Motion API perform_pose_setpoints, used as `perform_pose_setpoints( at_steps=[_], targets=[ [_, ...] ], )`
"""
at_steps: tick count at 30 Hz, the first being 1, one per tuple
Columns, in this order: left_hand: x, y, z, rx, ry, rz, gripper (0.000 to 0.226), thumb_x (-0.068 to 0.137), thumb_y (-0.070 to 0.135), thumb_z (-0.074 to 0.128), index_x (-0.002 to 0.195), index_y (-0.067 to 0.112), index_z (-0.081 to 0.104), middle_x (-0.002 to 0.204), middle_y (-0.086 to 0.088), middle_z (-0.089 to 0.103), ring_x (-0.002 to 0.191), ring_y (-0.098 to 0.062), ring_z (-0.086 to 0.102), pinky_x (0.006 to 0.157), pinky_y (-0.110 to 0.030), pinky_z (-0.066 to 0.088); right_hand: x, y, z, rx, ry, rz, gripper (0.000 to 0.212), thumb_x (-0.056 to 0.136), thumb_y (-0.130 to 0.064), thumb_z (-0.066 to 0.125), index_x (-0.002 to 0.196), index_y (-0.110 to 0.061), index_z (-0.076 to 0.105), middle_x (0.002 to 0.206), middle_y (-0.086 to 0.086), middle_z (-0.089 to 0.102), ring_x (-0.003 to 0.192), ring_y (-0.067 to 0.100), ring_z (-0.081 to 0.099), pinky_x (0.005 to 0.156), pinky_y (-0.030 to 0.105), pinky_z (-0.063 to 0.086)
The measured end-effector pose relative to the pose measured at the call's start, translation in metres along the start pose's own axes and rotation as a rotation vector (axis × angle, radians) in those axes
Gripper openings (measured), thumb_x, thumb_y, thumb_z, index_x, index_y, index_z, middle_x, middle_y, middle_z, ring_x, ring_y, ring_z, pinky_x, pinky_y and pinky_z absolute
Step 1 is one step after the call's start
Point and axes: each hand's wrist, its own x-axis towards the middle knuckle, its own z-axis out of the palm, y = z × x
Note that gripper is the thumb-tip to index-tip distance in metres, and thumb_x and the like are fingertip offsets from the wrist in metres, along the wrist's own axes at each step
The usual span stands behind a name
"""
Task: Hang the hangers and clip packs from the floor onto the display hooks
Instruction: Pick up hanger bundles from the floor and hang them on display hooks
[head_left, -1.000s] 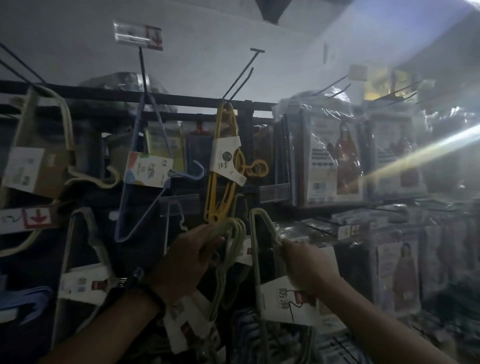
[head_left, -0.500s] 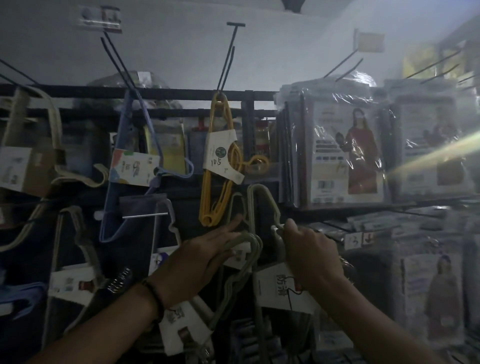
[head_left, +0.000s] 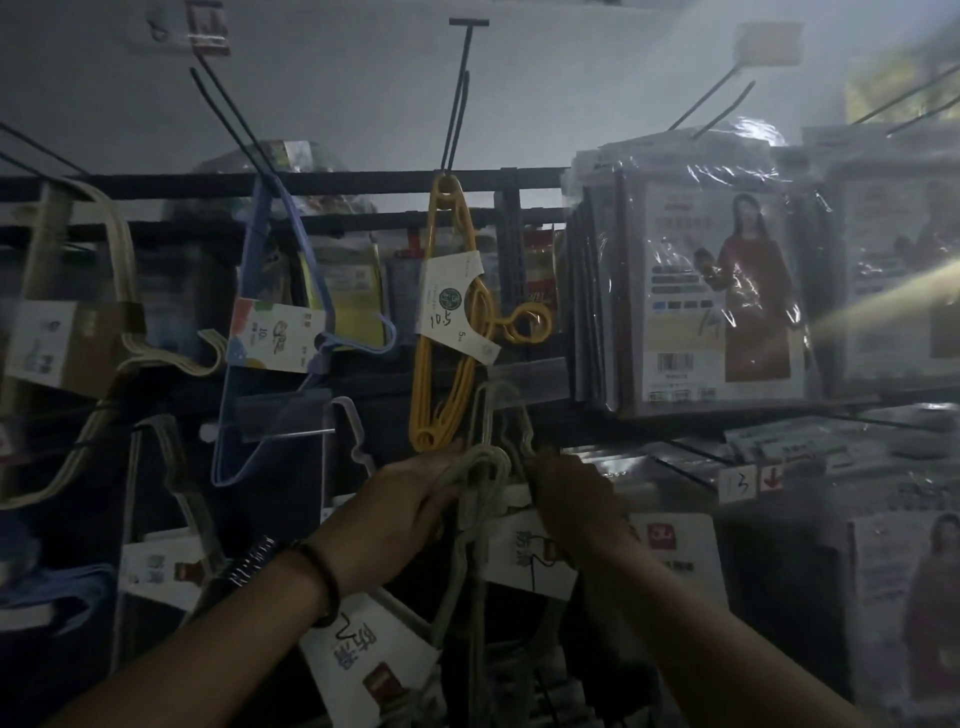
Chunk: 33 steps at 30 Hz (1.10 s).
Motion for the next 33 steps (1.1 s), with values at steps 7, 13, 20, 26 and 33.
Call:
perform_pose_setpoints(
  at_steps=[7,13,20,26,33],
  targets=[
    [0.003,-0.006,-0.005,-0.008,0.076,-0.180,0.018,0.108,0.028,0.053,0.109,0.045,0.059,0.091,0.017,0.068,0.080,0.002,0.067,0.068,-0.011,0.045,0.030,-0.013,0.012,-0.082,-0.127,-0.025,0.024,0.108,-0.010,0.040,0.124,-0.009,0.058,0.121,0.013,0.068,0.111,0.033,0.069,0.092,0.045,0.058],
    [-0.006,-0.005,-0.009,0.013,0.164,-0.270,0.018,0.109,0.036,0.047,0.108,0.054,0.047,0.073,-0.003,0.064,0.057,-0.011,0.066,0.048,-0.013,0.043,0.035,-0.023,0.000,-0.102,-0.244,-0.039,0.036,0.114,-0.020,0.031,0.134,-0.008,0.057,0.133,0.015,0.063,0.123,0.033,0.062,0.102,0.043,0.052],
    [0.009,-0.003,0.004,-0.197,0.275,-0.359,0.012,0.109,0.032,0.049,0.109,0.034,0.061,0.080,0.001,0.071,0.063,-0.007,0.068,0.051,-0.018,0.049,-0.015,-0.048,-0.076,0.673,-0.113,0.051,0.039,0.108,-0.049,0.038,0.101,-0.022,0.063,0.087,0.006,0.071,0.077,0.025,0.070,0.072,0.056,0.059],
    [0.032,0.007,0.016,-0.322,0.296,-0.444,0.028,0.108,0.045,0.046,0.134,0.038,0.056,0.100,0.012,0.072,0.077,-0.009,0.071,0.070,-0.032,0.059,-0.076,-0.062,-0.086,0.269,-0.262,-0.078,0.052,0.099,-0.068,0.040,0.139,-0.036,0.033,0.095,-0.002,0.070,0.076,0.017,0.071,0.067,0.044,0.063],
    [0.028,0.022,0.030,-0.301,0.250,-0.381,0.050,0.101,0.044,0.062,0.147,0.033,0.044,0.119,0.019,0.058,0.101,0.006,0.062,0.079,-0.013,0.052,-0.068,-0.045,-0.073,0.173,-0.178,0.068,0.014,0.108,-0.038,0.046,0.114,-0.025,0.048,0.099,0.002,0.064,0.080,0.022,0.069,0.071,0.045,0.064]
  ],
)
